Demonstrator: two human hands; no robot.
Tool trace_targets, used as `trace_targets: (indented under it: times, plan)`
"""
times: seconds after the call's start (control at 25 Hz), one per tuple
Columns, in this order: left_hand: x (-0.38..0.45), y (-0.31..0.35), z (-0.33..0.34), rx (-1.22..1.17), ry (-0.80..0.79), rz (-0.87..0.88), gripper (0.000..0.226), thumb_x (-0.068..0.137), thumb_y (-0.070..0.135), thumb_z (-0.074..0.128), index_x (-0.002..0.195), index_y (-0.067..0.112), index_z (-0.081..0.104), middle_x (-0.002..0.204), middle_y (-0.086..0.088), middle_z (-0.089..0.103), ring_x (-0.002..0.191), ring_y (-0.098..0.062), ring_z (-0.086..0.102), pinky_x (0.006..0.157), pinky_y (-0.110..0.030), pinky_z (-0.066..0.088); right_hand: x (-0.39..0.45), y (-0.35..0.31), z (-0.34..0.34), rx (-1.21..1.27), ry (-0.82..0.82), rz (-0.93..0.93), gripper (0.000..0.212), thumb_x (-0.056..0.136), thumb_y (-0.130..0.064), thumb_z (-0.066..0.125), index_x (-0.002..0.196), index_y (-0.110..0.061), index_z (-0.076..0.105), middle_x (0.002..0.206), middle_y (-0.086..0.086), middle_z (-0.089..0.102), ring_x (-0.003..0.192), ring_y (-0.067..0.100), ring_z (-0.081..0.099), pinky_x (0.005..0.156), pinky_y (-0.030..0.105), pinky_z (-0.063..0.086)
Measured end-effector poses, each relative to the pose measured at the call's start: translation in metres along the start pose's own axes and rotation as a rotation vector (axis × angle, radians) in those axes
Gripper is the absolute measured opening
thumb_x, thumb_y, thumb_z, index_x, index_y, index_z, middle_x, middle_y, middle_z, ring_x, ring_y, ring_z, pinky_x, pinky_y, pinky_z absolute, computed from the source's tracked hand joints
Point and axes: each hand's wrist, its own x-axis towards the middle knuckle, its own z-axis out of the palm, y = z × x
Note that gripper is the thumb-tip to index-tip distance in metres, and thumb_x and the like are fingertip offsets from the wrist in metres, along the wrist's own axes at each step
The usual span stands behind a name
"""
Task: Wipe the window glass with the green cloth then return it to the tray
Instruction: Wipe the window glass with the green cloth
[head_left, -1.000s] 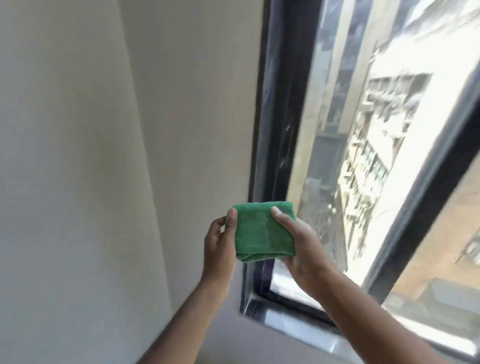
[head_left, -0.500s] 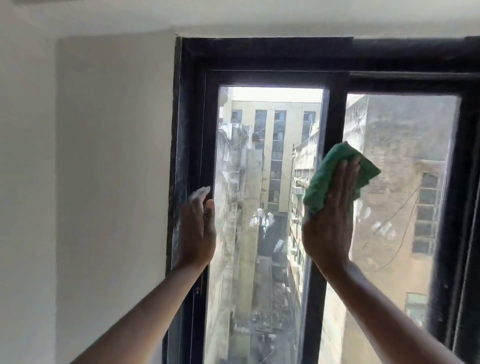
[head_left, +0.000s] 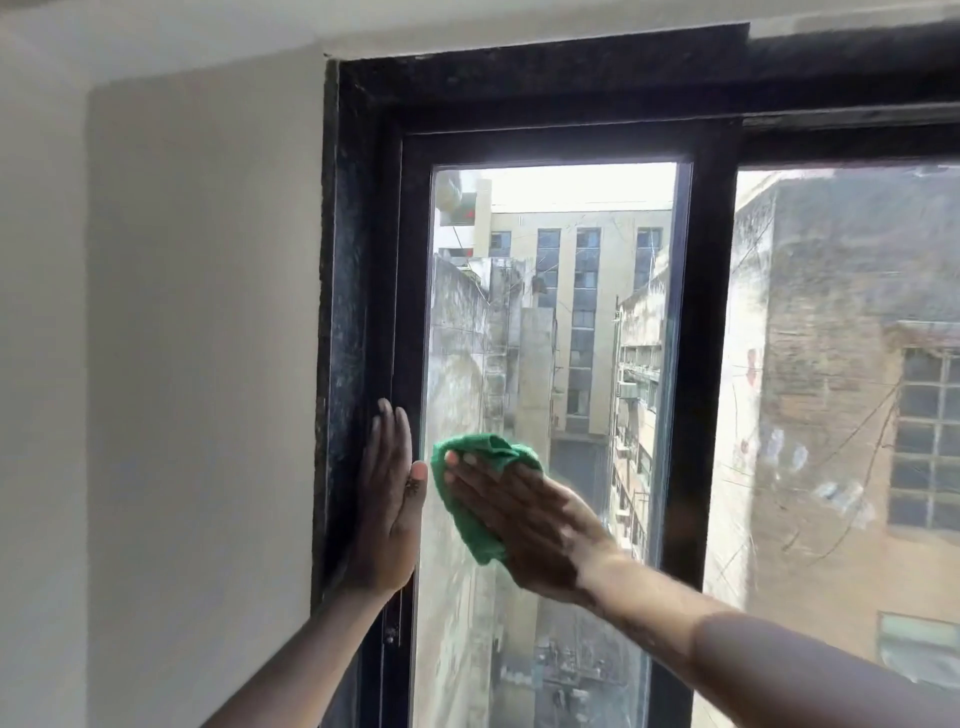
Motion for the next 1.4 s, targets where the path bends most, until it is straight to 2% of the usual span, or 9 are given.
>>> trace_targets:
  times: [0.16, 0.36, 0.52, 0.68, 0.84, 0.92, 1.08, 1.24, 1.4]
  plan:
    - [0.002, -0.009, 0.003, 0.023, 0.001, 0.026, 0.065, 0.118, 0.034, 0.026, 0.178, 0.029, 0.001, 0.187, 0.013, -0.011, 0.174, -0.011, -0.010, 0.137, -0.023, -0.009, 0.039, 0.041, -0.031, 0.216, 0.192, 0.690, 0.073, 0.107, -0.010, 0.033, 0.177, -0.004, 0.011, 0.187, 0.017, 0.005, 0.175, 0.031, 0.002, 0.143, 0.056, 0.012]
    - [0.001, -0.007, 0.001, 0.062, -0.013, 0.032, 0.066, 0.119, 0.029, 0.028, 0.178, 0.021, -0.001, 0.188, 0.009, -0.013, 0.174, -0.012, -0.012, 0.138, -0.027, -0.011, -0.033, -0.001, -0.011, -0.030, -0.046, 0.075, 0.075, 0.107, -0.018, 0.037, 0.178, -0.008, 0.012, 0.188, 0.013, 0.008, 0.175, 0.028, 0.007, 0.142, 0.049, 0.009]
    - [0.002, -0.005, 0.000, 0.050, -0.041, 0.030, 0.067, 0.119, 0.025, 0.027, 0.178, 0.013, -0.002, 0.188, -0.004, -0.012, 0.173, -0.013, -0.015, 0.137, -0.028, -0.013, -0.038, 0.013, -0.018, 0.114, 0.092, 0.750, 0.081, 0.113, -0.036, 0.049, 0.177, -0.005, 0.010, 0.186, 0.018, 0.006, 0.174, 0.034, 0.011, 0.143, 0.053, 0.014]
    - [0.004, 0.002, -0.004, 0.037, -0.074, 0.024, 0.068, 0.118, 0.025, 0.028, 0.177, 0.007, -0.001, 0.187, -0.012, -0.011, 0.175, -0.024, -0.013, 0.137, -0.030, -0.014, -0.092, -0.060, -0.009, 0.135, -0.001, 0.321, 0.082, 0.096, -0.034, 0.082, 0.166, -0.007, 0.048, 0.176, 0.015, 0.042, 0.162, 0.032, 0.046, 0.127, 0.056, 0.048]
    - [0.002, 0.001, -0.004, -0.004, -0.070, 0.033, 0.067, 0.118, 0.024, 0.028, 0.177, 0.009, -0.002, 0.187, -0.010, -0.012, 0.175, -0.023, -0.014, 0.138, -0.033, -0.013, -0.026, 0.040, -0.028, 0.088, 0.154, 0.886, 0.078, 0.117, -0.044, 0.045, 0.177, -0.005, 0.015, 0.186, 0.019, 0.016, 0.174, 0.033, 0.015, 0.143, 0.046, 0.005]
    - [0.002, 0.001, -0.006, -0.041, -0.093, 0.021, 0.067, 0.118, 0.029, 0.025, 0.177, 0.013, -0.004, 0.188, -0.004, -0.014, 0.173, -0.011, -0.017, 0.138, -0.030, -0.014, -0.018, -0.003, -0.025, 0.168, 0.147, 1.027, 0.083, 0.115, -0.055, 0.041, 0.177, -0.004, 0.015, 0.187, 0.018, 0.005, 0.175, 0.033, 0.011, 0.143, 0.048, 0.005]
    - [0.003, 0.004, -0.017, -0.124, -0.130, -0.002, 0.073, 0.117, 0.050, 0.016, 0.177, 0.015, -0.004, 0.187, -0.002, -0.015, 0.171, -0.005, -0.019, 0.135, -0.020, -0.015, -0.053, -0.059, -0.019, 0.133, -0.011, 0.262, 0.066, 0.111, -0.044, 0.058, 0.169, -0.013, 0.046, 0.181, 0.010, 0.021, 0.165, 0.026, 0.042, 0.133, 0.049, 0.041]
    - [0.003, 0.010, -0.021, -0.147, -0.172, -0.022, 0.073, 0.115, 0.041, 0.018, 0.177, 0.012, -0.007, 0.187, -0.002, -0.019, 0.172, -0.015, -0.020, 0.135, -0.022, -0.015, 0.025, 0.050, -0.037, 0.149, 0.264, 0.972, 0.068, 0.118, -0.040, 0.038, 0.173, 0.000, 0.027, 0.182, 0.025, 0.025, 0.171, 0.040, 0.023, 0.143, 0.046, 0.004]
    - [0.002, 0.010, -0.020, -0.144, -0.157, -0.031, 0.064, 0.121, 0.027, 0.021, 0.177, 0.017, -0.008, 0.187, 0.004, -0.019, 0.171, -0.004, -0.020, 0.133, -0.016, -0.015, -0.083, -0.078, -0.016, 0.069, 0.021, 0.573, 0.086, 0.089, -0.030, 0.088, 0.164, -0.007, 0.052, 0.177, 0.017, 0.036, 0.163, 0.032, 0.044, 0.131, 0.051, 0.043]
